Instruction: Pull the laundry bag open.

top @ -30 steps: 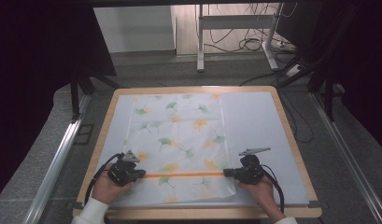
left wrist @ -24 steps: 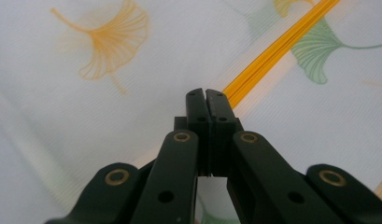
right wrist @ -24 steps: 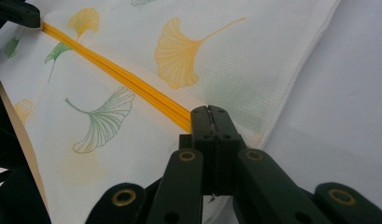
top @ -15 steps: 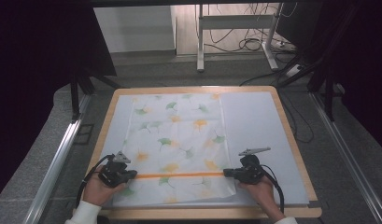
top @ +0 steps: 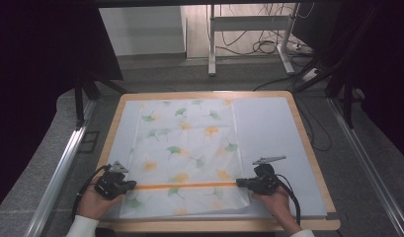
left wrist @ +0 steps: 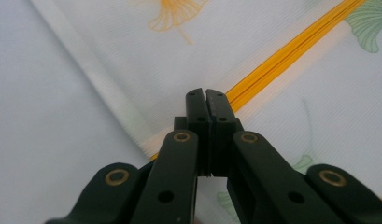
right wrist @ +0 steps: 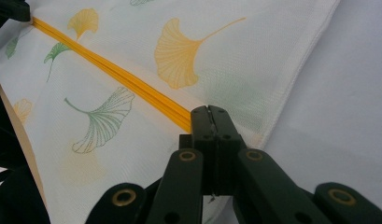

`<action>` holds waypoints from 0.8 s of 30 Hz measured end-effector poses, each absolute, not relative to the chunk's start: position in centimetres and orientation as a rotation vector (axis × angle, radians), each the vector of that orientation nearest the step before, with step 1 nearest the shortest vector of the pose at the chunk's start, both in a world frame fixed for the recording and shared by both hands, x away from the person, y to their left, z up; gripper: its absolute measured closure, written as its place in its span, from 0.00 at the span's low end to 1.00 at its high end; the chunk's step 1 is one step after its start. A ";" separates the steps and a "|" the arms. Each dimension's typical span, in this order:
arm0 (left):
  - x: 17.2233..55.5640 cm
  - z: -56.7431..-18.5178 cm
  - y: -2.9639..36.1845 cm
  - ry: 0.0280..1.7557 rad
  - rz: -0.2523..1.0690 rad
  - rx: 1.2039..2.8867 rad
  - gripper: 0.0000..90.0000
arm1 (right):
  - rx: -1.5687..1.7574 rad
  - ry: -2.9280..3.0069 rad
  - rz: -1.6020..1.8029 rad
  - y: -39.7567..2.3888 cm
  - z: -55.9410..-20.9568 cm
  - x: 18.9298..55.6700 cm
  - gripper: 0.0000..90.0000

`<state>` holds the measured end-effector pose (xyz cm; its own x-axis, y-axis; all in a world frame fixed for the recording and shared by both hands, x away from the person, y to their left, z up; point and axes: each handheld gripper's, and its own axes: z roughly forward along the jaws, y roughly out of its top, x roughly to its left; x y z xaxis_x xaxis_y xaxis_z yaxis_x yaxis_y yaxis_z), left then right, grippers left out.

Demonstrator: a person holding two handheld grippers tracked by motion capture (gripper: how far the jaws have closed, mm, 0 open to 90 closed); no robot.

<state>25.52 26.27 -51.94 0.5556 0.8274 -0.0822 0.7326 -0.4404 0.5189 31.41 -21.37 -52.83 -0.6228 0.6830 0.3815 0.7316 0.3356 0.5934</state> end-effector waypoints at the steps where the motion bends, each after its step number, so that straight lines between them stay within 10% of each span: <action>1: 25.5 -51.9 26.4 1.257 0.252 2.288 1.00 | -1.336 -2.513 -1.170 -21.4 -52.8 31.4 1.00; 24: 25.1 -52.3 28.2 1.289 0.237 2.224 1.00 | -1.334 -2.515 -1.171 -21.4 -52.8 31.4 1.00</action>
<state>25.12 28.22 -52.29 0.5237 0.8436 -0.1189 0.7458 -0.3865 0.5425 31.39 -21.35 -52.82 -0.6225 0.6835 0.3812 0.7317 0.3354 0.5934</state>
